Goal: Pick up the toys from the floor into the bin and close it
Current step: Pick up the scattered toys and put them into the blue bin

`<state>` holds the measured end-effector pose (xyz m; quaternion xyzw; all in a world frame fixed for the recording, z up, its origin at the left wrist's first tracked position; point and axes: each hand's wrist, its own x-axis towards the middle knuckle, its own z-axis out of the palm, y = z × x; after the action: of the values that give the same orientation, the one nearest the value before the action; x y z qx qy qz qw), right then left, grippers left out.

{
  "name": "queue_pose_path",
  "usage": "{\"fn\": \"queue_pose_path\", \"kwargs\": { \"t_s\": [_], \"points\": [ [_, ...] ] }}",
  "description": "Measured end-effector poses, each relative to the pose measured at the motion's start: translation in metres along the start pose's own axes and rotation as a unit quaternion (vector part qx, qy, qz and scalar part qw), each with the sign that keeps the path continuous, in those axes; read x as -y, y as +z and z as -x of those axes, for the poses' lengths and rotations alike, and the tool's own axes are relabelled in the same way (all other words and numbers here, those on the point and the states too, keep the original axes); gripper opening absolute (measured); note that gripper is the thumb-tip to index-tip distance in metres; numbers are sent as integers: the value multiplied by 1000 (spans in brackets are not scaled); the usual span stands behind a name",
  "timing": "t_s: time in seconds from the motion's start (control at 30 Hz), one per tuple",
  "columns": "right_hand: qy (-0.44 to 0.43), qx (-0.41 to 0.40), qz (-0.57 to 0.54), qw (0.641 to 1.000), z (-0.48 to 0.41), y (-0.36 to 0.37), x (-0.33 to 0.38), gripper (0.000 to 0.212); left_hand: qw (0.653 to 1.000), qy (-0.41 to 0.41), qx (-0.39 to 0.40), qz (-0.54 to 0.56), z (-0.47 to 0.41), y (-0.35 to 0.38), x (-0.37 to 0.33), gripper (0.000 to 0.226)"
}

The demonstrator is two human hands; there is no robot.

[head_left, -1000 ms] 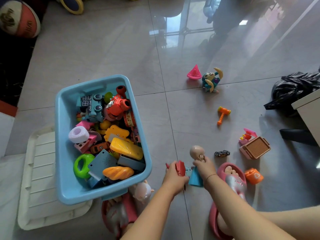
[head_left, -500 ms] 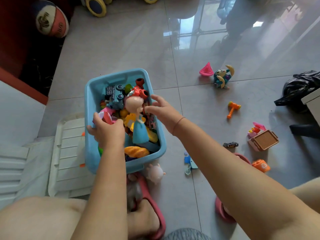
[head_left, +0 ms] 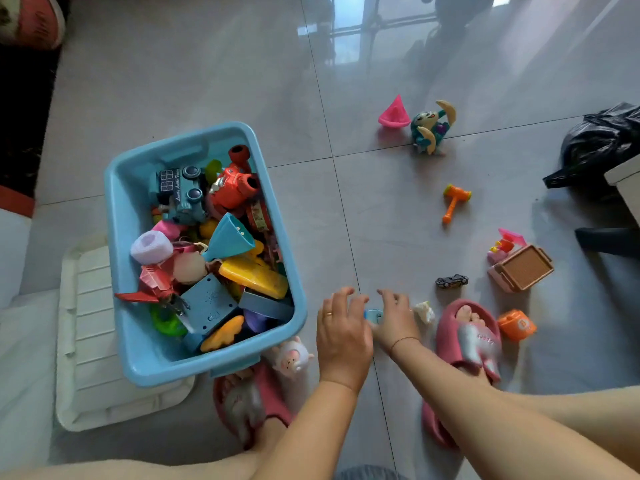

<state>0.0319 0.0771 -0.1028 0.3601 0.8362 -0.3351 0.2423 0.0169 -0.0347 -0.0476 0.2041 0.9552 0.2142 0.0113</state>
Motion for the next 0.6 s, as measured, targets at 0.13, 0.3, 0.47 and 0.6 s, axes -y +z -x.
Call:
{"fn": "queue_pose_path", "kwargs": {
  "t_s": [0.13,0.3,0.47,0.6],
  "points": [
    [17,22,106,994,-6,26,5,74,973,-159,146,-84,41,26,27,68],
    [17,0,192,981,-22,41,11,70,909,-317,243,-118,47,38,70,89],
    [-57,6,230,971,-31,44,9,57,912,-367,170,-77,62,53,96,86],
    [-95,-13,241,966,-33,42,10,47,915,-370,160,-2,60,58,92,70]
  ]
}}
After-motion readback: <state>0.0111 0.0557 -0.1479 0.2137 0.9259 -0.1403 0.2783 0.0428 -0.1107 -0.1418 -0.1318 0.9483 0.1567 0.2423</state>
